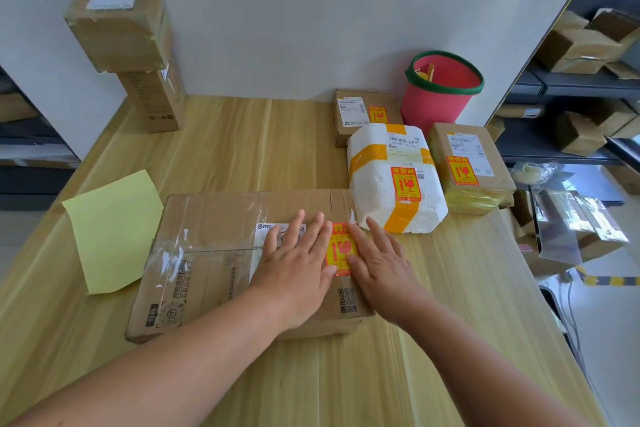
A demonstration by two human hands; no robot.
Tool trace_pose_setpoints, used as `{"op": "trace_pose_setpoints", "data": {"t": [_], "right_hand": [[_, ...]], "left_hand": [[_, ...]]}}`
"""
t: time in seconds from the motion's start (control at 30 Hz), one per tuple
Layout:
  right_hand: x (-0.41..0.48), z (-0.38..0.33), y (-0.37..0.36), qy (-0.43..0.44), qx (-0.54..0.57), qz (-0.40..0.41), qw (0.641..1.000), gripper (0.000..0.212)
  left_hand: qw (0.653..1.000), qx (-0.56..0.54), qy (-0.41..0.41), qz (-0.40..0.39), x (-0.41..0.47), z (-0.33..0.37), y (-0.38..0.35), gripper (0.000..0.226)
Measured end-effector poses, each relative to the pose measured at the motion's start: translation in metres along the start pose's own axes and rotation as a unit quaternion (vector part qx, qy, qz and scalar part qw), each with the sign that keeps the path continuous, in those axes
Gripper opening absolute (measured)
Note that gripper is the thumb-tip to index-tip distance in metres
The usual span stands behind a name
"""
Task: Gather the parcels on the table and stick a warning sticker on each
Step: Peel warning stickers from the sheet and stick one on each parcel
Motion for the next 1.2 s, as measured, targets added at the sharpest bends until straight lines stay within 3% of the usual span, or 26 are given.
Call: {"op": "trace_pose_setpoints", "data": {"t": [0.23,0.37,0.67,0.8,0.93,1.2], "right_hand": [[-0.005,-0.012,0.002,0.041,-0.116,-0.005,0.992,0.053],[-0.012,-0.011,0.006,0.062,-0.167,0.013,0.984,0.072],[-0.024,-0.007,-0.001,0.072,-0.122,0.006,0.99,0.078],[-0.044,-0.006,-0.004,0.077,-0.13,0.009,0.988,0.08],[-0.04,-0.004,-0.007,0.079,-0.109,0.017,0.991,0.073],[-0.048,-0.005,-0.018,0.086,-0.098,0.023,0.991,0.083]], "left_hand": [[0.999,0.026,-0.005,-0.041,0.001,0.003,-0.004,0.059],[0.999,0.032,-0.004,-0.043,0.0,0.002,-0.002,0.06],[0.998,0.017,-0.043,-0.045,-0.02,0.005,-0.006,0.063],[0.997,0.015,-0.057,-0.042,-0.016,0.002,-0.008,0.083],[0.995,-0.004,-0.084,-0.056,-0.03,0.006,-0.012,0.075],[0.992,0.004,-0.092,-0.088,-0.033,0.003,-0.012,0.073]]}}
Point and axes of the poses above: each hand's wrist, its own x-axis towards the middle knuckle, its own y-axis out of the back of the hand, z = x × y, the point moved 2 cm from there along x, towards the middle knuckle, and after that the axes turned 12 degrees about -x, right-handed, at the moved point
